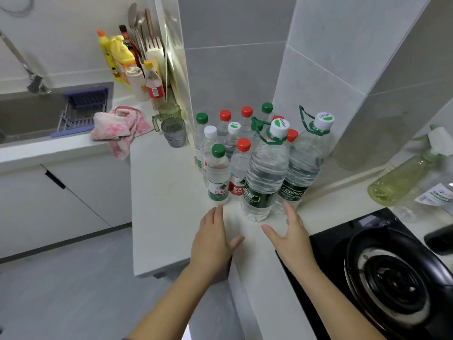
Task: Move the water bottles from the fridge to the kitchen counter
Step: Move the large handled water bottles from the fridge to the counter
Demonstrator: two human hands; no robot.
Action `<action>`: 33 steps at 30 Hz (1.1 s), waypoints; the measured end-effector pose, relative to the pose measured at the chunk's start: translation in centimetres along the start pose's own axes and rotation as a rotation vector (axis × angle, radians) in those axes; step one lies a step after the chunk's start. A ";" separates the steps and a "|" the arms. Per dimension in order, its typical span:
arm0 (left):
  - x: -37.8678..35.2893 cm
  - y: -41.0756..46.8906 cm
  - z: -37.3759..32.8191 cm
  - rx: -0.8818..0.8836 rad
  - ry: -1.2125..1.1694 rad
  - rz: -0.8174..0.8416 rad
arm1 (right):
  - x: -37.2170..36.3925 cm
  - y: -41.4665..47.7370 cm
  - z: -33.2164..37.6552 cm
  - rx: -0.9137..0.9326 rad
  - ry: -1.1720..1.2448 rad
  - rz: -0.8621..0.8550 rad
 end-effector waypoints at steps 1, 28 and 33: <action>0.8 -1.0 0.4 -0.022 0.030 -0.026 | -0.4 -0.4 0.6 0.048 -0.029 0.020; 18.8 -41.7 22.7 0.440 0.140 -0.611 | -23.9 -27.7 23.6 0.933 -0.537 0.526; 20.5 -49.0 25.1 0.454 0.162 -0.695 | -26.3 -34.8 25.2 0.991 -0.532 0.535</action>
Point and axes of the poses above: each hand's wrist, its own y-axis towards the middle knuckle, its own x-axis out of the back of the hand, z = x × y, the point moved 1 cm from there along y, towards the middle knuckle, and after that the axes turned 3 degrees about z, right-handed, at the moved point
